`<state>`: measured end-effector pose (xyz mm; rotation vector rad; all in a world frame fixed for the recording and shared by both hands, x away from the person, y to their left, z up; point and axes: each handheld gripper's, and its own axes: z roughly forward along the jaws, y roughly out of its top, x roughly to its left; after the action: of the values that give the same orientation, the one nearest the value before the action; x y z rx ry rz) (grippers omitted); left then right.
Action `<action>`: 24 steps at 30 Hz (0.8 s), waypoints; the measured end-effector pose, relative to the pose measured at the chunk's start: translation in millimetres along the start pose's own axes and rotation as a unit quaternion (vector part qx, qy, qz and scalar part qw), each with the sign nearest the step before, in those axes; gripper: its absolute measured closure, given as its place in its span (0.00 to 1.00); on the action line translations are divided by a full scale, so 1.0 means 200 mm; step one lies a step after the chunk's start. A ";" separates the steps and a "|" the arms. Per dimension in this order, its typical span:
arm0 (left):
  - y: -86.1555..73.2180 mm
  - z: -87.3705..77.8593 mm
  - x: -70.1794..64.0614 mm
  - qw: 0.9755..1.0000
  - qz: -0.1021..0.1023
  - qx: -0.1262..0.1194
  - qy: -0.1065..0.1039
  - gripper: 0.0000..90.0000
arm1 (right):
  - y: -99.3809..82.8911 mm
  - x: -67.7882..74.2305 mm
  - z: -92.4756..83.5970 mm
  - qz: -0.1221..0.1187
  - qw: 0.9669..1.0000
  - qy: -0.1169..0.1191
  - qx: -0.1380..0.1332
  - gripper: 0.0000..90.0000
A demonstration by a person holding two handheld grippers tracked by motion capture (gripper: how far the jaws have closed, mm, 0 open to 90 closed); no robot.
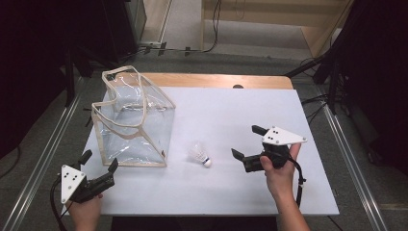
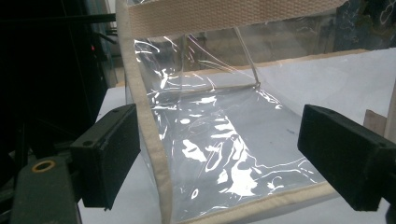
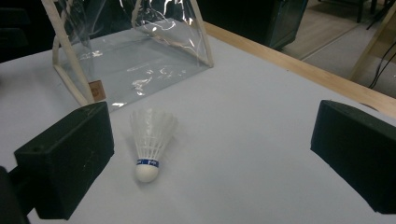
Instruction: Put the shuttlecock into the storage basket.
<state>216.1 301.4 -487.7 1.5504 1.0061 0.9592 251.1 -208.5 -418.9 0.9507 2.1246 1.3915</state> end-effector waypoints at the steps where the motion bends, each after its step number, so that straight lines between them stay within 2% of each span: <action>1: 0.00 0.00 0.00 1.000 -0.001 0.000 0.000 0.15 | 0.00 0.00 0.01 -0.002 1.000 0.002 0.002 0.00; 5: 0.00 0.00 0.00 1.000 -0.001 0.000 0.000 0.15 | 0.02 0.03 0.05 -0.009 1.000 0.009 0.015 0.00; 15: 0.00 0.00 0.00 1.000 -0.002 -0.001 0.000 0.15 | 0.02 0.05 0.13 -0.007 0.999 0.018 0.043 0.00; 24: 0.00 0.00 0.00 1.000 -0.001 -0.001 0.000 0.15 | 0.05 0.08 0.22 -0.016 0.996 0.029 0.077 0.00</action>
<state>216.3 301.6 -487.7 1.5466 1.0057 0.9577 271.9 -166.7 -427.2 0.9395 2.3076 1.2693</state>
